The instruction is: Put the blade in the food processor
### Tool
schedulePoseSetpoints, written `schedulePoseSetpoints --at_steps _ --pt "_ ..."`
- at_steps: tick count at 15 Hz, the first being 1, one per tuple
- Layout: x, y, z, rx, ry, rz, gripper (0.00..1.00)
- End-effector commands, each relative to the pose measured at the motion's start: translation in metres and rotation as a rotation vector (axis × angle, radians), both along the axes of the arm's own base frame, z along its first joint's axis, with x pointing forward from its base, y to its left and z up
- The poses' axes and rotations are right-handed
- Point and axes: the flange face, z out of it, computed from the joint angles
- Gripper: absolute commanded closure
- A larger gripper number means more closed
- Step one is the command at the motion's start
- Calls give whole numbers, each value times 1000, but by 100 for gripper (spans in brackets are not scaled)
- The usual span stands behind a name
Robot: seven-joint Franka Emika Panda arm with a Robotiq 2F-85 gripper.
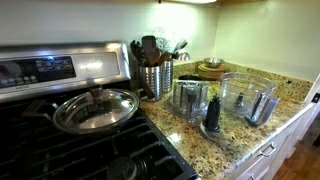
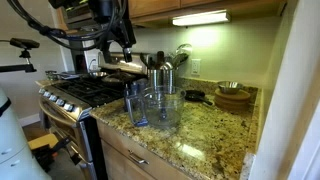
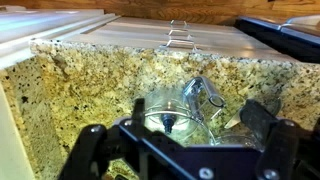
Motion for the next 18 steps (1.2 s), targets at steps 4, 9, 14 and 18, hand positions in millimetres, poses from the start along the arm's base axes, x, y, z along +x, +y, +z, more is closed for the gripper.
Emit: schedulePoseSetpoints --at_steps 4,9,14,18 --pt "3 3 1 -4 3 10 0" --pt "17 27 3 -23 18 69 0" --pt "46 67 -5 -26 47 151 0" --pt "80 96 -30 -13 53 204 0"
